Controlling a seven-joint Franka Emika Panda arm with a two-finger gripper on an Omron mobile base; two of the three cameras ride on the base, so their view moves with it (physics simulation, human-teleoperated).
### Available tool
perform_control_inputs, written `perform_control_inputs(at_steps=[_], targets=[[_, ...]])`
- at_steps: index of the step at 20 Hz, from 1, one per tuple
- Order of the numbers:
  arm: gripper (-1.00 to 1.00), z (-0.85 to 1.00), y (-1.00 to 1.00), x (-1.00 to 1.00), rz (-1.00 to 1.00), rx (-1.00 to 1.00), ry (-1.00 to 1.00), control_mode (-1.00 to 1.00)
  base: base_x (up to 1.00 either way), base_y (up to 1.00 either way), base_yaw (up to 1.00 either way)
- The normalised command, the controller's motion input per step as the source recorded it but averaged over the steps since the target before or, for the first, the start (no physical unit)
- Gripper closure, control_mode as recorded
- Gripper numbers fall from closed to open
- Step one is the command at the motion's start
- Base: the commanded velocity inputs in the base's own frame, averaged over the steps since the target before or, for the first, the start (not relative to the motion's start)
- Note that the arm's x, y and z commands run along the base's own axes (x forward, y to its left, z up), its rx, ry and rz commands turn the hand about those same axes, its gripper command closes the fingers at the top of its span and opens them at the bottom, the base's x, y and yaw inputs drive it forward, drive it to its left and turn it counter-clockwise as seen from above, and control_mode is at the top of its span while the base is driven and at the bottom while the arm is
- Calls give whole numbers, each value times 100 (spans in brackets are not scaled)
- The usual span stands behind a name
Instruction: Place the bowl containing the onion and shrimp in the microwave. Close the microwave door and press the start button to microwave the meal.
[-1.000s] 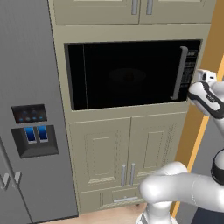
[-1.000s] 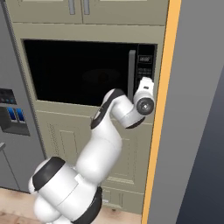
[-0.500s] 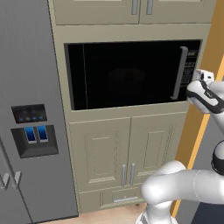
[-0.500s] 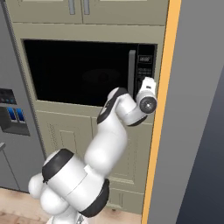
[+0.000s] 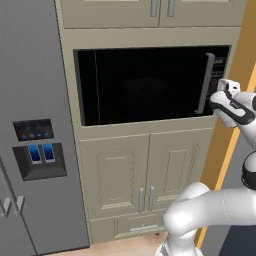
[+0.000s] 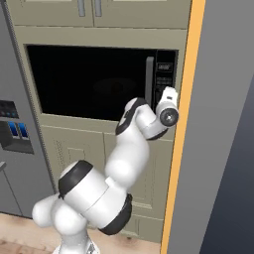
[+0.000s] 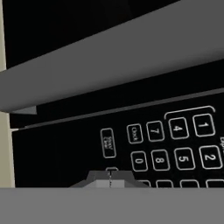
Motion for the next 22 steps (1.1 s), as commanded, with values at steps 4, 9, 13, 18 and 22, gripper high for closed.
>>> perform_control_inputs(at_steps=[4,9,13,18,22], targets=[[100,-10,-8,23,0,0,0,-100,0,0,0],[100,-15,-9,23,0,0,0,-100,0,0,0],[100,-14,-24,45,-1,0,1,-100,0,0,0],[100,-3,-41,63,0,0,6,-100,0,0,0],[100,0,-51,49,0,2,3,-100,0,0,0]])
